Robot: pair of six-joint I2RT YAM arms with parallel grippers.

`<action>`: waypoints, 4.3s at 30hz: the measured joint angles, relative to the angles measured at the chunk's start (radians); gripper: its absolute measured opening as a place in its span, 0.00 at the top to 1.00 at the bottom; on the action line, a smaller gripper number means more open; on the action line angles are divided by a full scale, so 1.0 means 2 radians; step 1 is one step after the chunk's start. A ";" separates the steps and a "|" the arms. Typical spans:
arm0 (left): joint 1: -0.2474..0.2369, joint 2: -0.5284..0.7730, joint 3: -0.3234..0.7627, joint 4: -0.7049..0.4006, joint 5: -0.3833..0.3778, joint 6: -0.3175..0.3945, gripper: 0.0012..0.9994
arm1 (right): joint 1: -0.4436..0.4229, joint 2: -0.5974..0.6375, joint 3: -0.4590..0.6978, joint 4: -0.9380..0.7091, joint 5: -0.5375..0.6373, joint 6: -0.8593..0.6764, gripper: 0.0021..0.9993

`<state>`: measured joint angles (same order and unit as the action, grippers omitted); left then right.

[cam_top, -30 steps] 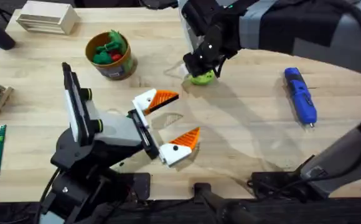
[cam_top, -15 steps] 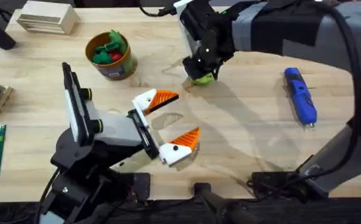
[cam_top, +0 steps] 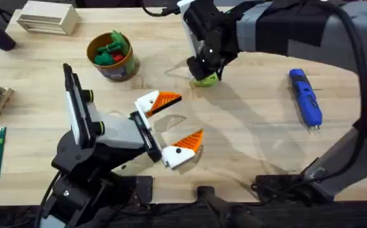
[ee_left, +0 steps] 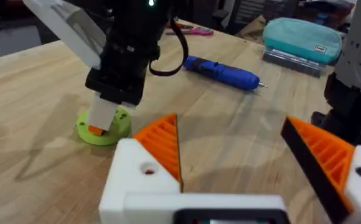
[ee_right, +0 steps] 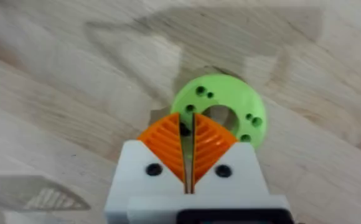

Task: Pick up the gripper from the table and insert it into the empty holder that is missing its gripper. Then pick up a screw, insert it into the mounting hole, and use the screwdriver to tighten it. Finally, clean up the table by picking up the vegetable and placing it into the bucket.

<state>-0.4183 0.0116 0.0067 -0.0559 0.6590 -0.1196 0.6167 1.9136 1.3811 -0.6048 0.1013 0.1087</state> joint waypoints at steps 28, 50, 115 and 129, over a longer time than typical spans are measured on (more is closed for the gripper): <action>0.000 0.000 0.000 0.000 0.000 0.000 0.01 | 0.001 -0.024 0.001 -0.025 -0.008 -0.001 0.99; 0.000 0.000 0.000 0.000 0.000 0.000 0.01 | 0.042 -0.133 0.096 -0.230 -0.038 -0.017 0.99; 0.000 0.000 0.000 0.000 0.000 0.000 0.01 | 0.166 -0.082 0.199 -0.248 -0.148 -0.021 1.00; 0.000 0.000 0.000 0.000 0.000 0.000 0.01 | 0.169 -0.079 0.199 -0.236 -0.148 -0.021 1.00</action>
<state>-0.4183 0.0116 0.0067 -0.0562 0.6590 -0.1199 0.9544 1.7554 1.7794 -1.0767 -0.1951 0.0666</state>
